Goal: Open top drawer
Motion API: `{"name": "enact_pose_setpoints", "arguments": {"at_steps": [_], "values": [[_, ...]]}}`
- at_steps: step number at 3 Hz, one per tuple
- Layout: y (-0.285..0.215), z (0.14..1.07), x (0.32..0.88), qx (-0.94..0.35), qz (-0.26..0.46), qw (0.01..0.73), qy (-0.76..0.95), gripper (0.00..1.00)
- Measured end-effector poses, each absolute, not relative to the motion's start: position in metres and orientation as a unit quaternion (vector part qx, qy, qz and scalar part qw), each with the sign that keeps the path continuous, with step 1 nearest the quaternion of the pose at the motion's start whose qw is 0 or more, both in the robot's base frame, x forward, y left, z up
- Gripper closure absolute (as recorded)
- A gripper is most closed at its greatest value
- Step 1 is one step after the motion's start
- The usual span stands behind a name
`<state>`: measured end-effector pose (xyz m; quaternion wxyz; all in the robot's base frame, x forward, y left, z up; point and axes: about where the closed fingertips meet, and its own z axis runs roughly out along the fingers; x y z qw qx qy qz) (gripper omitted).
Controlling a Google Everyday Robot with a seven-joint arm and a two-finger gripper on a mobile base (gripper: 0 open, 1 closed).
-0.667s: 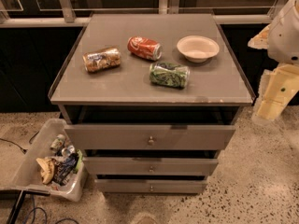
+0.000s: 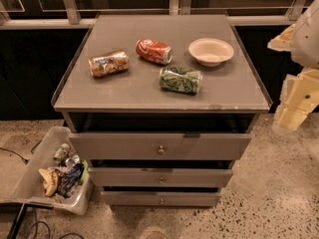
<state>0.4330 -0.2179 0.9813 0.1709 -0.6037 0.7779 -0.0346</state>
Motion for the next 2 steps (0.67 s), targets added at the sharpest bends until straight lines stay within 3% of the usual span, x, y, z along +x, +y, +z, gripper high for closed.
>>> {"name": "enact_pose_setpoints", "arguments": {"at_steps": [2], "values": [[-0.221,0.956,0.418,-0.621,0.026,0.214,0.754,0.0]]}}
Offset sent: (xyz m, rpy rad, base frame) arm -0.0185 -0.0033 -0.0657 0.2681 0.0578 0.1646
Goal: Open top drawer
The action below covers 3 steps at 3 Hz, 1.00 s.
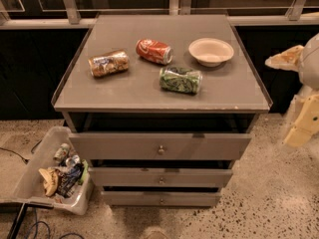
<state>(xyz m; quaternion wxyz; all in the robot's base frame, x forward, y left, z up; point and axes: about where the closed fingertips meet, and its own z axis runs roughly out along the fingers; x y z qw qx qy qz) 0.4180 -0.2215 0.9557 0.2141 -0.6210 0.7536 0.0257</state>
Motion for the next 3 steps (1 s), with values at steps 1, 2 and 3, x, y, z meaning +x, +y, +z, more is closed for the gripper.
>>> {"name": "enact_pose_setpoints", "arguments": {"at_steps": [1,2,3], "values": [[-0.203,0.907,0.439,-0.657,0.081,0.217,0.717,0.0],[-0.179,0.854,0.476,-0.677,0.1,0.212,0.698,0.0],[-0.179,0.854,0.476,-0.677,0.1,0.212,0.698,0.0]]}}
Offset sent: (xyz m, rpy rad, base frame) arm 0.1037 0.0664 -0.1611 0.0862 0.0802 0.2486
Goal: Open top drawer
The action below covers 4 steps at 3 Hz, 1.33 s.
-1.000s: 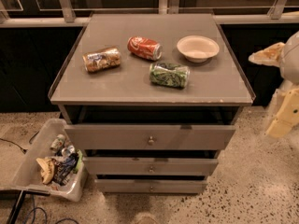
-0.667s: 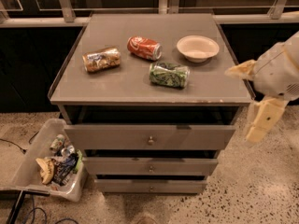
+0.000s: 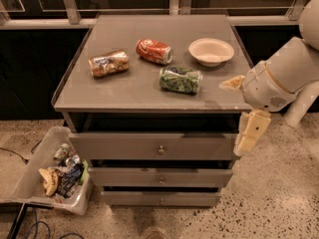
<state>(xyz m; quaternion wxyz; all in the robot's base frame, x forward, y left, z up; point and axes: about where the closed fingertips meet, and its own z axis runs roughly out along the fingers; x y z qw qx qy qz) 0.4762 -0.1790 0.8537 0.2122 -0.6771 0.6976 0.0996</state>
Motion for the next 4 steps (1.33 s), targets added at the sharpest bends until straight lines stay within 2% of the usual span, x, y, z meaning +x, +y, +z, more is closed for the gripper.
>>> {"name": "enact_pose_setpoints", "arguments": {"at_steps": [2,4], "values": [[-0.19,0.817,0.44,-0.67,0.142,0.203,0.7,0.0],[-0.197,0.779,0.417,-0.653,0.187,0.243,0.693,0.0]]}}
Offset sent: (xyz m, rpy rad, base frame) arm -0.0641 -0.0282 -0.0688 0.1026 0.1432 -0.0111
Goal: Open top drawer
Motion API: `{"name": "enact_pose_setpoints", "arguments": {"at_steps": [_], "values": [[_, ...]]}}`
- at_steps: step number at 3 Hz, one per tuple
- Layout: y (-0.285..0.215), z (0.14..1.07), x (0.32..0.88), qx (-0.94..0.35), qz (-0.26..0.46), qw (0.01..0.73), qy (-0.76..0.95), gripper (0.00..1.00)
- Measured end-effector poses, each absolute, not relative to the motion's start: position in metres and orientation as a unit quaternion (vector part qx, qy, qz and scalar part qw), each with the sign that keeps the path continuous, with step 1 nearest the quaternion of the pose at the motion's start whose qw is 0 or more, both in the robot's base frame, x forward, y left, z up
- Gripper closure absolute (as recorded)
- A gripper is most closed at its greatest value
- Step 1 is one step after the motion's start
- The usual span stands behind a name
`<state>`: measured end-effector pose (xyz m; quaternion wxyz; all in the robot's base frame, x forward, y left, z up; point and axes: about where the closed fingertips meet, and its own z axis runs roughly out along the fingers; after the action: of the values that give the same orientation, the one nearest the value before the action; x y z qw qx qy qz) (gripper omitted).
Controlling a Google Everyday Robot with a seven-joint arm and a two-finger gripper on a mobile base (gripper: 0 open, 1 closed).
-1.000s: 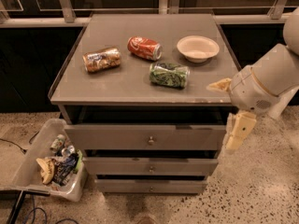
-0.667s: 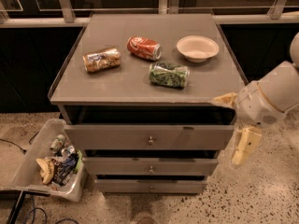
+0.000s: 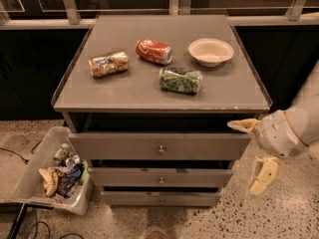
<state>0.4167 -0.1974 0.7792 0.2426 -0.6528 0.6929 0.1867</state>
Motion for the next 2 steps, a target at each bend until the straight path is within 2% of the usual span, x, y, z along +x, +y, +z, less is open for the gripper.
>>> {"name": "enact_pose_setpoints", "arguments": {"at_steps": [1,2], "values": [[-0.1893,0.7634,0.4152,-0.656,0.197,0.286,0.67,0.0],[-0.1893,0.7634,0.4152,-0.656,0.197,0.286,0.67,0.0]]}}
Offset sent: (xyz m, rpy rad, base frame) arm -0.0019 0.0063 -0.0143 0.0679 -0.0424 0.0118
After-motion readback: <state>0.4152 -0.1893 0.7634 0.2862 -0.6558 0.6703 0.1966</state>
